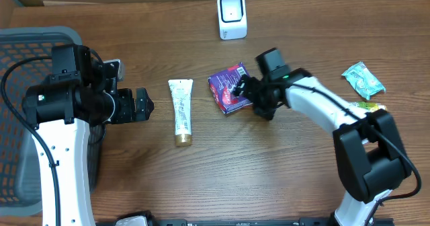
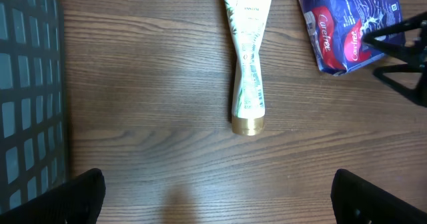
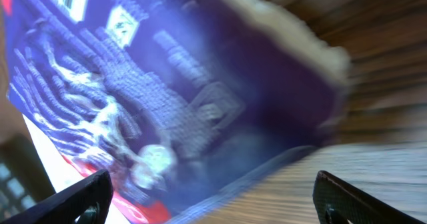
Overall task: Scan the item barcode
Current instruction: 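Reach the right gripper to the purple pad pack and grasp it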
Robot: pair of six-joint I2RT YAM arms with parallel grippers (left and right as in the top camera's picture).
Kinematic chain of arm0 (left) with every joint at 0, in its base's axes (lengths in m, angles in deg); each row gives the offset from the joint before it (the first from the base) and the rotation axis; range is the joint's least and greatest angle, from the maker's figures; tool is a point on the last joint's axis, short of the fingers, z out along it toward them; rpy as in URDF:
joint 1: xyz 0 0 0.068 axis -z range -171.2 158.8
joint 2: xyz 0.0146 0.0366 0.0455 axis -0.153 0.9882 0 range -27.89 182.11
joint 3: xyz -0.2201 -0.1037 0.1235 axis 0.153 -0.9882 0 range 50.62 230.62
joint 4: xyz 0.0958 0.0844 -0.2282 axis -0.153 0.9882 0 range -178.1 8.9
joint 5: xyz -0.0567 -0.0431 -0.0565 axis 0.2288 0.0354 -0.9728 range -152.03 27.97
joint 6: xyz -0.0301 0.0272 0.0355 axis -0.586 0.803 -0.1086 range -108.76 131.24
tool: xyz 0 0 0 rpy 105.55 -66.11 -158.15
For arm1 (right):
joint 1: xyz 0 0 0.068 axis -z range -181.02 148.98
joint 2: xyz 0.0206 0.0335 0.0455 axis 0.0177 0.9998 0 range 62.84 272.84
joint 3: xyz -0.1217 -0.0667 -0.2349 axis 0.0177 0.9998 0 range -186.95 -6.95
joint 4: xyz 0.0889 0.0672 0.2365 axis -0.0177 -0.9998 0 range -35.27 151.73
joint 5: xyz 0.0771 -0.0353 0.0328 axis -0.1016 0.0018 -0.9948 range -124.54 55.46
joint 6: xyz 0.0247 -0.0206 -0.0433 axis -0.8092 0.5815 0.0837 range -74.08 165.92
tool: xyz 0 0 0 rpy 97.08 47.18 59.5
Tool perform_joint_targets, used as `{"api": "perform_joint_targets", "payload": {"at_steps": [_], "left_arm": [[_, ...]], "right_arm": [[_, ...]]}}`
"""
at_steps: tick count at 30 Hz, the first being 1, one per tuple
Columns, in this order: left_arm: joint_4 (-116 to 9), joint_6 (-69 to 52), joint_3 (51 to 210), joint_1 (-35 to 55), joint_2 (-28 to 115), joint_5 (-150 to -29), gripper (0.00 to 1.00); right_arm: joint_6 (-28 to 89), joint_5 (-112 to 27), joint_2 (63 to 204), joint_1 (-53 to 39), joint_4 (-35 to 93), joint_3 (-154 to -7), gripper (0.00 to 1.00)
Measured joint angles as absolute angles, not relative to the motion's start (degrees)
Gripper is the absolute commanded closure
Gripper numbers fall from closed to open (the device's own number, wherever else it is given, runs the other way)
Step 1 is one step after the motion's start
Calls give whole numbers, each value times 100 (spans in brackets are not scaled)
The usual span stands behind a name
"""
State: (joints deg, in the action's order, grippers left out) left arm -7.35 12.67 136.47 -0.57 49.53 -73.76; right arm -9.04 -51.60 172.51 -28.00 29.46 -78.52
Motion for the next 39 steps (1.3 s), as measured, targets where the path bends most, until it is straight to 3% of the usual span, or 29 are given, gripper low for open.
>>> {"api": "perform_joint_targets", "payload": {"at_steps": [1, 6, 12, 19, 22, 23, 24, 31, 39], "left_arm": [[-732, 1267, 13647, -57, 4953, -7374, 0], [-732, 1267, 13647, -57, 4953, -7376, 0], [-732, 1267, 13647, -57, 4953, -7376, 0], [-732, 1267, 13647, -57, 4953, -7374, 0], [-730, 1267, 13647, -57, 4953, -7376, 0], [-732, 1267, 13647, -57, 4953, -7376, 1], [-732, 1267, 13647, -57, 4953, -7376, 0], [-732, 1267, 13647, -57, 4953, -7376, 0], [-732, 1267, 13647, -57, 4953, -7376, 0]], "right_arm": [[-993, -5053, 17251, -2857, 2992, -7852, 7], [-1750, -4050, 17249, -3211, 3357, -7852, 41], [-1485, -3541, 17249, -3292, 3201, -7852, 62], [1157, -3453, 17218, -3115, 2847, -7852, 61], [2528, -3880, 17187, -2682, 2683, -7852, 46], [2729, -4196, 17187, -2507, 2653, -7852, 36], [2965, -4485, 17187, -2308, 2635, -7852, 34], [2065, -6019, 17185, -1311, 2489, -7839, 30], [1704, -6944, 17183, -1497, 4218, -6829, 28]]}}
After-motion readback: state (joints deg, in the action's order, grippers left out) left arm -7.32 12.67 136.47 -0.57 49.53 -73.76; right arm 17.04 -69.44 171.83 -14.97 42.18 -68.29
